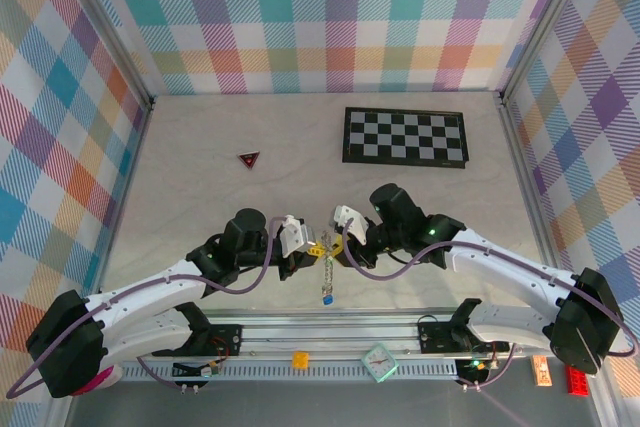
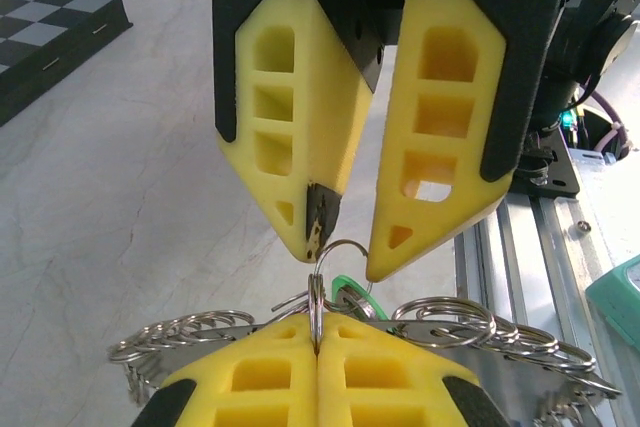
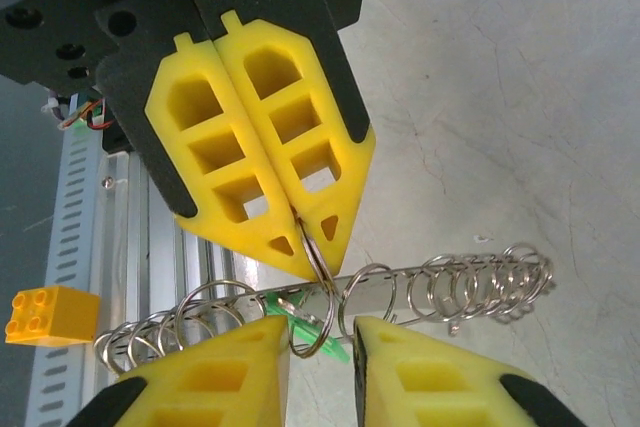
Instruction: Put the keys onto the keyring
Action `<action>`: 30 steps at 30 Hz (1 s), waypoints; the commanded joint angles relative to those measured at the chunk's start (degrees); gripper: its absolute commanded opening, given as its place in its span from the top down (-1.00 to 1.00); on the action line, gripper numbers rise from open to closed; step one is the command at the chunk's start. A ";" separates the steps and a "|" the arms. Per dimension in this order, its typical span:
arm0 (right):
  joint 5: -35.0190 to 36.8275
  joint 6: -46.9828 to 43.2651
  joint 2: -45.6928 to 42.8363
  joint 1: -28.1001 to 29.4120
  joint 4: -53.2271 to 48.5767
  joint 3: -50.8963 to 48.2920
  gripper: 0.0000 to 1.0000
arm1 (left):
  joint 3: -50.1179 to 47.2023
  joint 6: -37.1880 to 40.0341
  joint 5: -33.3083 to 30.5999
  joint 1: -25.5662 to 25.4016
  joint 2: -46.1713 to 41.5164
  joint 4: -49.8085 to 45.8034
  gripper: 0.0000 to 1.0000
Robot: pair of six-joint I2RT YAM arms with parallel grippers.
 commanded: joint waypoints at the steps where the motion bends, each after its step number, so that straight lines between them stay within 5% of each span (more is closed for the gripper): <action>1: -1.07 1.07 -0.08 -0.20 1.58 0.06 0.62 | -0.43 -0.48 1.12 -0.56 -0.18 4.22 1.00; 7: 0.64 1.41 1.20 -0.28 0.13 0.86 1.00 | -0.47 -0.51 0.81 -0.49 -0.44 4.42 1.00; 20: -4.21 1.96 8.30 -1.59 -1.09 1.91 1.00 | -1.17 -0.50 1.24 -0.48 -1.91 7.77 1.00; 24: -1.43 1.47 4.14 -1.70 1.44 -0.04 0.63 | -2.09 -0.36 0.87 -0.56 -1.99 7.65 1.00; 30: 2.24 -2.91 -3.45 -1.71 7.21 -4.15 0.49 | -2.59 -0.85 1.68 -0.53 -1.80 8.27 1.00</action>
